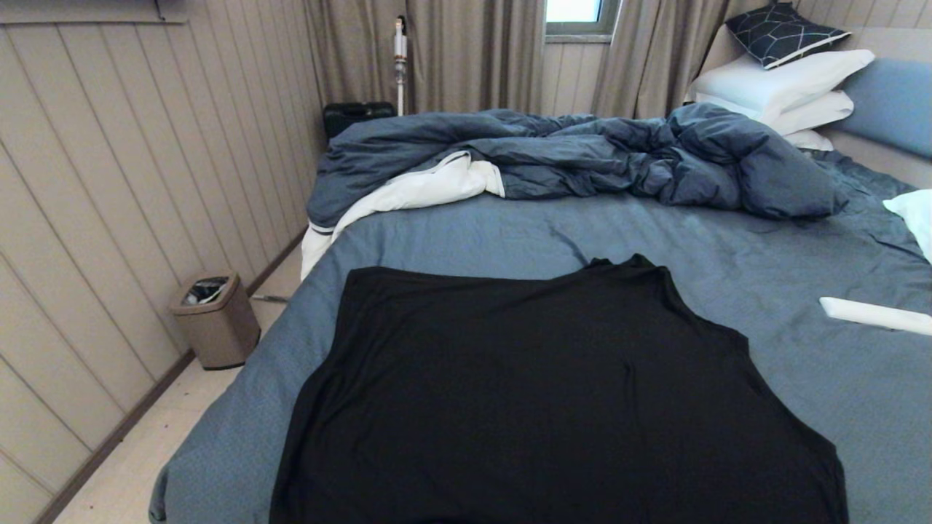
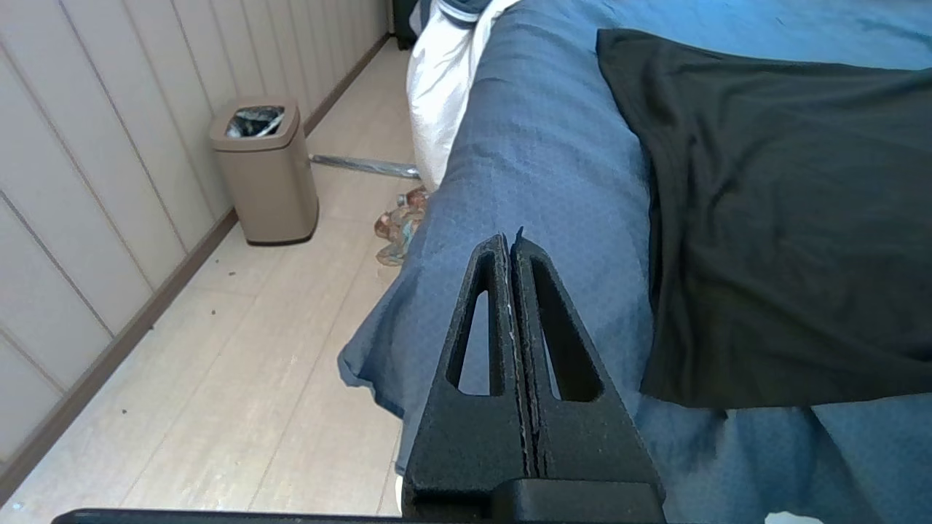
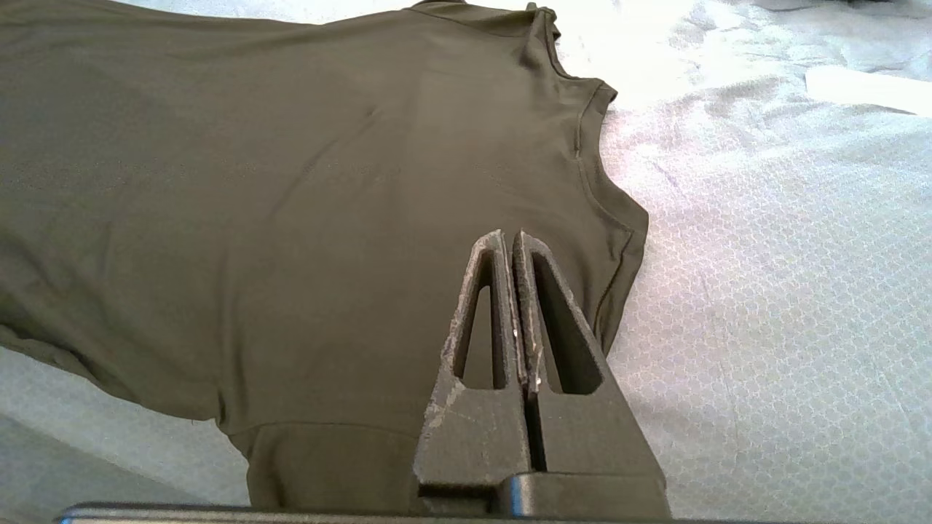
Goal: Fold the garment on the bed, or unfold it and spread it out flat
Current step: Fold the black T-shirt
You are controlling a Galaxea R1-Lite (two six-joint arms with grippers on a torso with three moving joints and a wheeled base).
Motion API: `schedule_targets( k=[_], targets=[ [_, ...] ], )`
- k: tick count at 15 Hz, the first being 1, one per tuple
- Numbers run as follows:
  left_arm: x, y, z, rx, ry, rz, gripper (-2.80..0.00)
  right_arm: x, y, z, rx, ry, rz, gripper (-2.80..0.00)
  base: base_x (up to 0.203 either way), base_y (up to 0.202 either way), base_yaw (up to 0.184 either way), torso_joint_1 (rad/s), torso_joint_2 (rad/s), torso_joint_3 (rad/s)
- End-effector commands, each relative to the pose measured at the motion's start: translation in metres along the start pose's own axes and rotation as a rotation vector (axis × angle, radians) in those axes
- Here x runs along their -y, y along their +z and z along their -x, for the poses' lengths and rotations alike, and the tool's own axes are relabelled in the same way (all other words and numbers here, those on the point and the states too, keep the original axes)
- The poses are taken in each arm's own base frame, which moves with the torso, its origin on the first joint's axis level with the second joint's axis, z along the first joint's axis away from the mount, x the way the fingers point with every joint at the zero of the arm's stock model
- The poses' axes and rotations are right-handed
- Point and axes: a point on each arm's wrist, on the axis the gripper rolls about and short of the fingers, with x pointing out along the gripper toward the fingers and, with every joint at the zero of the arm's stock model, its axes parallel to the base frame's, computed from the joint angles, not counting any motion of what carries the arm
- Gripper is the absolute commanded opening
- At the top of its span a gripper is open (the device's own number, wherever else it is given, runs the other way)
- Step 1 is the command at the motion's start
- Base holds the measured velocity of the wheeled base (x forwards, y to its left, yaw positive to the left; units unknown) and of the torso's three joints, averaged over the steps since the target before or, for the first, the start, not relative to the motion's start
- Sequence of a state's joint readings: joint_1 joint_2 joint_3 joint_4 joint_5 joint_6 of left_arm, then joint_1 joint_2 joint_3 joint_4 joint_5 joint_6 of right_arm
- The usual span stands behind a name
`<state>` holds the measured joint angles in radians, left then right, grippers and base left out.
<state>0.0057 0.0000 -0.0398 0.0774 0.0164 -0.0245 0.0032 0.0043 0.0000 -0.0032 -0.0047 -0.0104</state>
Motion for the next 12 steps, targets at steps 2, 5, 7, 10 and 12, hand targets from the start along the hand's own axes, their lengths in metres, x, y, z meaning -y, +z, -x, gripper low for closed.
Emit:
schedule_targets(
  k=[2,5,7,10,12],
  targets=[
    [0.0,0.0,-0.0001,-0.002,0.001,0.0,-2.8,0.0,0.0004,0.0,0.004,0.001,0.009,-2.8,0.0,0.0,0.0,0.0,0.0,0.0],
    [0.0001,-0.0003,0.0003,-0.008,-0.002,-0.018,-2.8,0.0,0.0007,0.0011,-0.026,0.003,0.014,-2.8,0.0,0.0,0.0,0.0,0.0,0.0],
    [0.0001,-0.0001,0.0,-0.002,-0.004,-0.011,-2.8,0.0001,0.0002,0.0013,-0.015,0.0,0.009,-2.8,0.0,0.0,0.0,0.0,0.0,0.0],
    [0.0001,-0.0001,0.0,-0.001,-0.002,-0.006,-2.8,0.0,0.0008,0.0003,0.013,0.004,-0.001,-2.8,0.0,0.0,0.0,0.0,0.0,0.0],
    [0.0001,-0.0002,0.0,-0.002,-0.002,-0.006,-2.8,0.0,0.0008,0.0003,0.013,0.003,-0.001,-2.8,0.0,0.0,0.0,0.0,0.0,0.0]
  ],
)
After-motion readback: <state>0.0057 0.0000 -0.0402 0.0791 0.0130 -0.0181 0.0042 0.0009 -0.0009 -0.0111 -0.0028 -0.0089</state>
